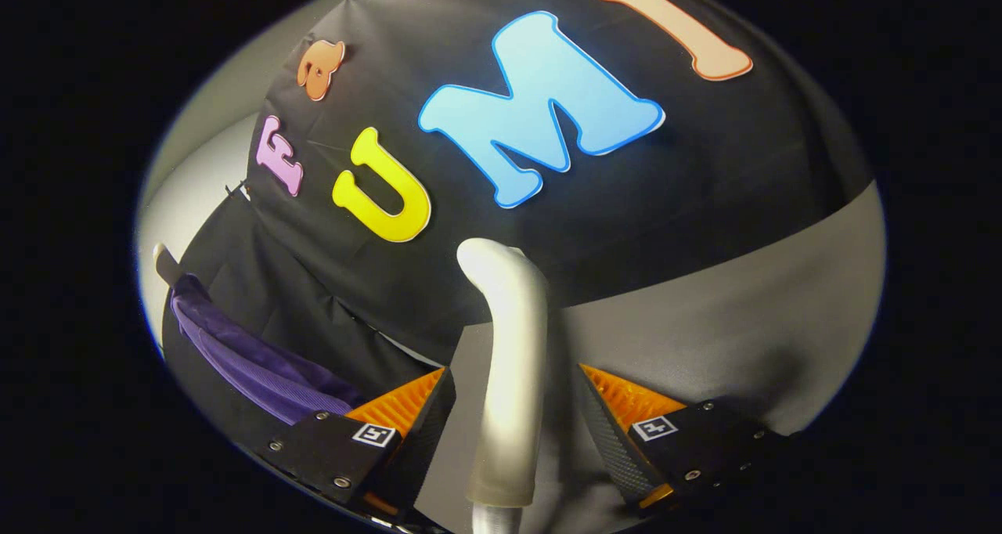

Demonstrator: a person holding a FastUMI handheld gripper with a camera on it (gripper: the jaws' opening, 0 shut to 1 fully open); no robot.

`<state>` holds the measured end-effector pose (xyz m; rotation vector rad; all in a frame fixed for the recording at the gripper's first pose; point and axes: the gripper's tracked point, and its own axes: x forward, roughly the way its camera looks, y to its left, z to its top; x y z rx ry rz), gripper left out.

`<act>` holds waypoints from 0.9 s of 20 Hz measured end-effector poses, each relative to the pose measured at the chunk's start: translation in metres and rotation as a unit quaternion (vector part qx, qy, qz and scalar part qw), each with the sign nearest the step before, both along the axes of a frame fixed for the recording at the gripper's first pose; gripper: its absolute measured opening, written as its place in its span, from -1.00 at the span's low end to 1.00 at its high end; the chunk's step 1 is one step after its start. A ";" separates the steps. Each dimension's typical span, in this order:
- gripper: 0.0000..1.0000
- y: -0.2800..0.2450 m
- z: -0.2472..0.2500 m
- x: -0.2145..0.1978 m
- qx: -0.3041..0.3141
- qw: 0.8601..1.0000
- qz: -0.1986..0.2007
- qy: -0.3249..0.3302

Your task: Iron the clothes twice with a garment steamer, once on the left side and once on the right side.

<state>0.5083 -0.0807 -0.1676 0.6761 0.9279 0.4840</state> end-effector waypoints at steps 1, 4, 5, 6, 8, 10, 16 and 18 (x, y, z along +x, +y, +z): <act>0.87 0.000 -0.001 0.000 0.014 1.000 0.001 0.007; 0.82 0.005 -0.004 0.001 0.051 0.998 0.000 0.033; 0.70 0.006 -0.005 0.002 0.060 0.998 -0.003 0.036; 0.63 0.007 -0.007 0.003 0.068 0.997 -0.002 0.044; 0.41 0.010 -0.010 0.002 0.088 0.994 -0.008 0.063; 0.19 0.004 -0.003 0.000 0.105 0.991 -0.019 0.074; -0.34 -0.003 0.000 -0.003 0.084 0.993 -0.056 0.063; -0.40 -0.013 0.024 -0.007 0.066 0.995 -0.073 0.016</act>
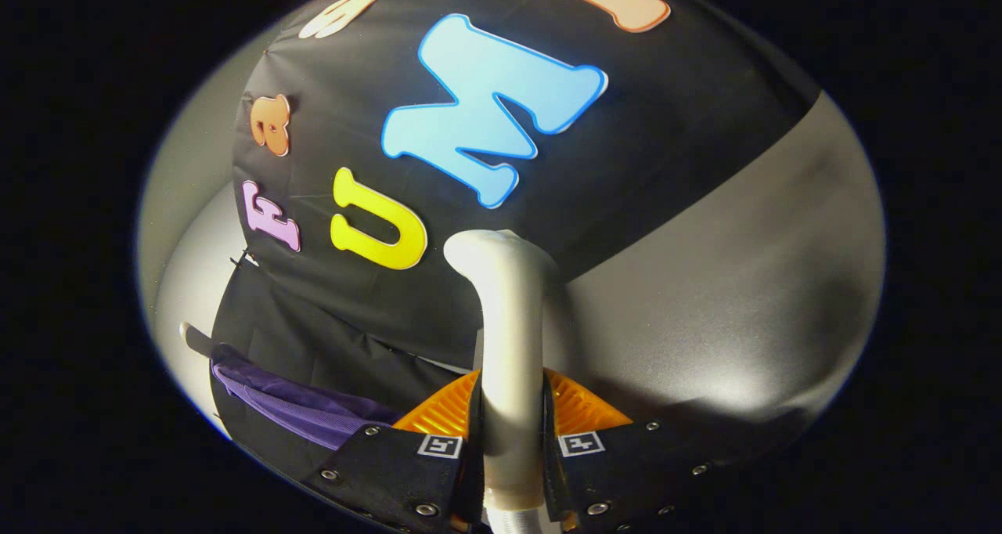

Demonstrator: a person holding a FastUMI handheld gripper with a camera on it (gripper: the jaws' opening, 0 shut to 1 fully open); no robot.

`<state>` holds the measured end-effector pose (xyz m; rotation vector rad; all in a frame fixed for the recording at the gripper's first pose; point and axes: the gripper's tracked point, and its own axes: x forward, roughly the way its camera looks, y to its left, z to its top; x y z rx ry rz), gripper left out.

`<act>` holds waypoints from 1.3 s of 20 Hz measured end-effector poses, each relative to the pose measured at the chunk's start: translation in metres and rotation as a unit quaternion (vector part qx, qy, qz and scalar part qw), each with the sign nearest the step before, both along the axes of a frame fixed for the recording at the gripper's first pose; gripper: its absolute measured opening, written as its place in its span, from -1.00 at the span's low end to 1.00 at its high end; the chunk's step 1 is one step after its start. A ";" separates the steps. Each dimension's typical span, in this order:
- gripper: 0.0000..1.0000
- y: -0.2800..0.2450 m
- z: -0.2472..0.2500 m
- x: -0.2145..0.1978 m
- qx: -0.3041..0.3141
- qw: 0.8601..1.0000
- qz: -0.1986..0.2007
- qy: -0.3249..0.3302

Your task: Iron the clothes twice with a garment steamer, once on the left side and once on the right side.

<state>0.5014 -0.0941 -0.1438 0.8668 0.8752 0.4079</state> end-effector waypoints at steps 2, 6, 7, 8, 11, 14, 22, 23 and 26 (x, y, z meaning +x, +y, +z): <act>-0.40 -0.007 0.021 -0.015 -0.030 0.999 -0.011 -0.040; -0.40 -0.003 0.058 -0.070 -0.057 0.995 -0.013 -0.087; -0.41 -0.002 0.070 -0.081 -0.058 0.993 -0.024 -0.101; -0.41 -0.001 0.079 -0.092 -0.065 0.991 -0.028 -0.117; -0.41 0.011 0.112 -0.129 -0.084 0.982 -0.042 -0.164; -0.40 0.023 0.139 -0.165 -0.105 0.971 -0.062 -0.206; -0.40 0.077 0.171 -0.262 -0.161 0.939 -0.094 -0.288; -0.40 0.085 0.175 -0.274 -0.167 0.935 -0.093 -0.298; -0.41 0.106 0.190 -0.297 -0.188 0.915 -0.105 -0.340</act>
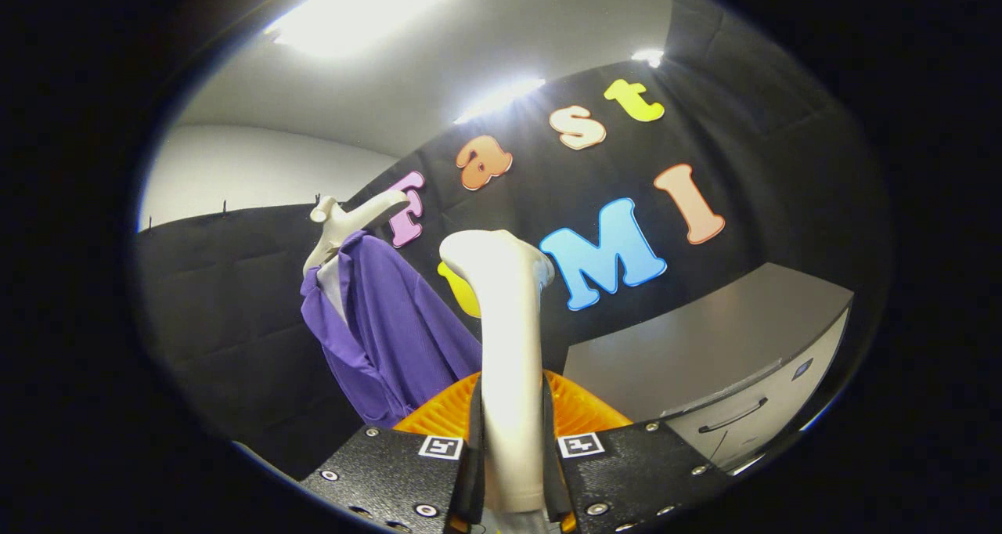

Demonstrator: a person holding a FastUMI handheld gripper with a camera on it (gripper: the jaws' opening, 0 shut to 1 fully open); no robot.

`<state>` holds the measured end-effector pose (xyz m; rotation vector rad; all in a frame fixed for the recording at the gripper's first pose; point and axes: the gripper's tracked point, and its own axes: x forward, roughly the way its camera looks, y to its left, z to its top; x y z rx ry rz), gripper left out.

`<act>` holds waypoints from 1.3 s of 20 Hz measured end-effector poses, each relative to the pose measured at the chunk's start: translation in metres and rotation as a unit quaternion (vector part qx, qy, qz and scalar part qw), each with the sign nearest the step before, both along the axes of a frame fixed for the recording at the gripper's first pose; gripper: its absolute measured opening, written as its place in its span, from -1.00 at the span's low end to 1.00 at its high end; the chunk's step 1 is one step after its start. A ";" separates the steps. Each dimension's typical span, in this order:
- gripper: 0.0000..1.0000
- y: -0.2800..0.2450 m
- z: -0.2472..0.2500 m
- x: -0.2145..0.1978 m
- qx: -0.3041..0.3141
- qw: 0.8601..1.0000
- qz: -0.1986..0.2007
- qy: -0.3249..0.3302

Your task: Iron the clothes twice with a garment steamer, once on the left side and once on the right side.

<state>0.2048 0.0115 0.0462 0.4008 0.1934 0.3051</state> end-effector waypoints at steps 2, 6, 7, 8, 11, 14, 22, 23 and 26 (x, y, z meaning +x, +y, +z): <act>-0.41 0.011 0.007 -0.019 -0.015 1.000 -0.011 -0.022; -0.41 0.030 0.014 -0.038 -0.028 0.997 -0.042 -0.062; -0.41 0.034 0.013 -0.038 -0.032 0.996 -0.050 -0.069; -0.41 0.037 0.013 -0.037 -0.036 0.995 -0.057 -0.077; -0.41 0.058 0.012 -0.039 -0.048 0.993 -0.058 -0.095; -0.41 0.082 0.003 -0.044 -0.061 0.992 -0.044 -0.102; -0.39 0.097 -0.037 -0.100 -0.104 0.988 -0.025 -0.108; -0.39 0.091 -0.038 -0.107 -0.105 0.988 -0.032 -0.108; -0.39 0.076 -0.045 -0.124 -0.108 0.987 -0.051 -0.110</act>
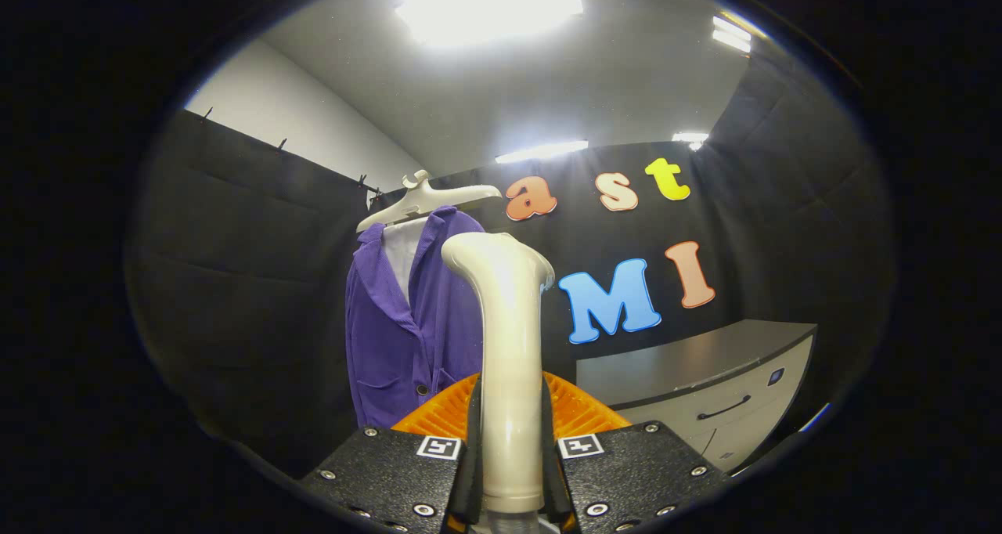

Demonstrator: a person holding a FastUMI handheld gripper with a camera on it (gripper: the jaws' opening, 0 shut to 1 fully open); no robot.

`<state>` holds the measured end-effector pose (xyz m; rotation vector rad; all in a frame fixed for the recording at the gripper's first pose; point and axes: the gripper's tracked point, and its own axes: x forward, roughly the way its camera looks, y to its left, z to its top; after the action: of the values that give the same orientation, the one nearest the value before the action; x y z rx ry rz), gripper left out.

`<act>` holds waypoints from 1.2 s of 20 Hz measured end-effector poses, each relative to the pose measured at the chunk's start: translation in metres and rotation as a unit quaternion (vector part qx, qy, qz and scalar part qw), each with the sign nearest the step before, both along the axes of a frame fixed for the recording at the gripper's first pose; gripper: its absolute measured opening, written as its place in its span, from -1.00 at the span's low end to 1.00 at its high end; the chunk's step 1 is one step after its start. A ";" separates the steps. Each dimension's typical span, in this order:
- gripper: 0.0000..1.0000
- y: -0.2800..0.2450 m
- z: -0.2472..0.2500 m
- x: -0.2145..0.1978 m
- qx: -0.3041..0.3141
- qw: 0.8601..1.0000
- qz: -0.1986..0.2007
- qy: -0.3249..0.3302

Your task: Iron the clothes twice with a garment steamer, once on the left side and once on the right side.

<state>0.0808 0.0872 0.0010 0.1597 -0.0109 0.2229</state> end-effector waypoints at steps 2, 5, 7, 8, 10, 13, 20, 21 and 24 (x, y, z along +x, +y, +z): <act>-0.39 -0.010 -0.018 -0.004 -0.011 1.000 0.000 0.010; -0.39 -0.031 -0.067 0.002 -0.020 0.998 -0.010 0.051; -0.39 -0.038 -0.087 0.003 -0.043 0.997 -0.013 0.068; -0.39 -0.036 -0.092 0.002 -0.046 0.996 -0.010 0.073; -0.39 -0.030 -0.091 -0.004 -0.055 0.996 -0.006 0.066; -0.39 -0.009 -0.065 -0.006 -0.057 0.998 0.012 0.037; -0.39 0.030 0.005 0.015 -0.039 0.999 0.025 -0.022; -0.39 0.037 0.014 0.022 -0.037 0.998 0.030 -0.028; -0.39 0.056 0.040 0.047 -0.032 0.998 0.037 -0.040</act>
<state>0.1278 0.1435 0.0405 0.0884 -0.0767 0.3026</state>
